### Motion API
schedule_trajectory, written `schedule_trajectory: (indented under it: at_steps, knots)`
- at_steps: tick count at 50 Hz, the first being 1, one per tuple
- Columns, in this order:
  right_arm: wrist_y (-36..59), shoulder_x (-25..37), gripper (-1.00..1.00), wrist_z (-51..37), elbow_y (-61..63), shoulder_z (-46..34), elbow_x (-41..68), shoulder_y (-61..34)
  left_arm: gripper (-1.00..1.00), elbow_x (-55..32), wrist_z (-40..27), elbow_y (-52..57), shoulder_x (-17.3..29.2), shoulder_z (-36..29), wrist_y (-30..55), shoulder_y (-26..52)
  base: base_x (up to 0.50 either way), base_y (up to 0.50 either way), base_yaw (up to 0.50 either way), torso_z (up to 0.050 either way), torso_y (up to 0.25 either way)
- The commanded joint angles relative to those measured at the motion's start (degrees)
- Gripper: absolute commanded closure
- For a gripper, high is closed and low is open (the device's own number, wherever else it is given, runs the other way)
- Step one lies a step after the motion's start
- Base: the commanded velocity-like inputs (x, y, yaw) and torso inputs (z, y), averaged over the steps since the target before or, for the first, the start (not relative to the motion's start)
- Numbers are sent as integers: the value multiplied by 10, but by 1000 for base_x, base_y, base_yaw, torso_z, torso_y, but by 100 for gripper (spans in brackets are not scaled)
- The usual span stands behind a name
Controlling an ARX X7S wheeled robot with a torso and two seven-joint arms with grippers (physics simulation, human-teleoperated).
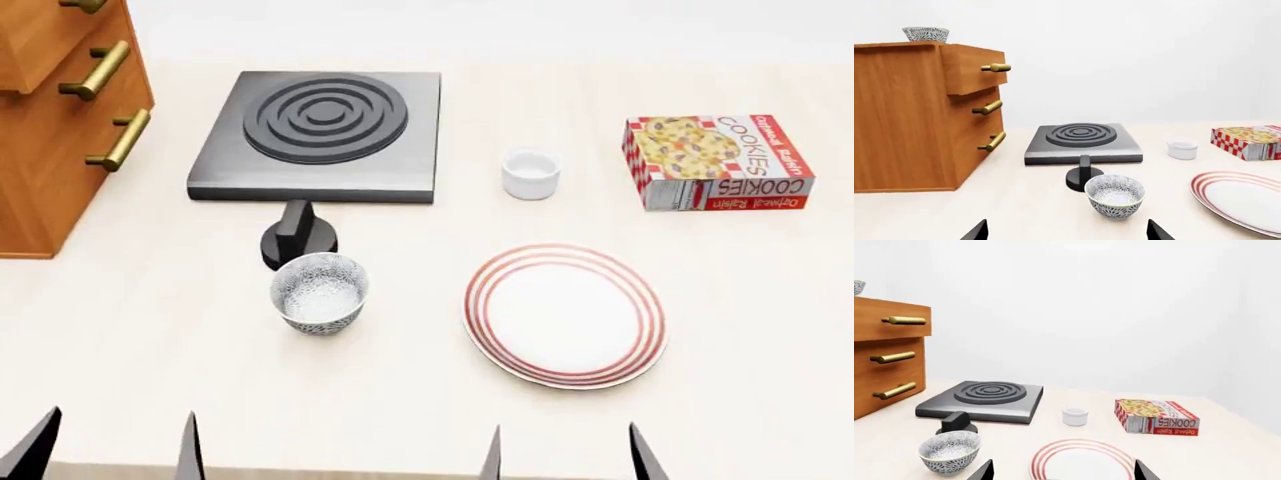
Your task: Pick the akita bowl on the wooden cabinet and place it on the plate.
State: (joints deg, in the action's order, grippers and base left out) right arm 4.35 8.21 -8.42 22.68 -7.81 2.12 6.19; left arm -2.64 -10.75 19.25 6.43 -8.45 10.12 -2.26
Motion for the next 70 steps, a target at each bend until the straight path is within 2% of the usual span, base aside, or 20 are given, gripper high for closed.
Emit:
schedule_trajectory:
  at_steps: [1,12,14,17,24,28,42,55,70]
  knots:
    - [39,15,-100,-8,117,-12,-8,19,-100,1,-33,98,4,5,94,4,0,0,0,0,0]
    - [52,25,-100,-13,181,-7,-1,31,-100,5,-41,197,36,24,141,-6,0,0,0,0,0]
    - [46,22,-100,-3,188,6,48,33,-100,1,-43,210,39,33,146,-8,0,0,0,0,0]
    - [52,23,-100,-8,210,17,61,35,-100,-2,-45,229,41,38,154,-10,0,0,0,0,0]
    - [70,30,-100,-18,249,5,44,36,-100,1,-50,271,46,33,166,-14,0,0,0,0,0]
    - [80,32,-100,-21,263,-1,38,34,-100,-26,-44,286,43,48,162,-19,0,0,0,0,0]
    - [95,40,-100,-39,327,-23,1,38,-100,-45,-47,324,49,52,177,-20,0,0,0,0,0]
    - [95,43,-100,-57,339,-29,-29,38,-100,-44,-52,316,54,42,173,-17,0,7,0,0,0]
    - [95,52,-100,-66,340,-49,-59,38,-100,-55,-55,315,58,45,167,-19,21,480,0,0,0]
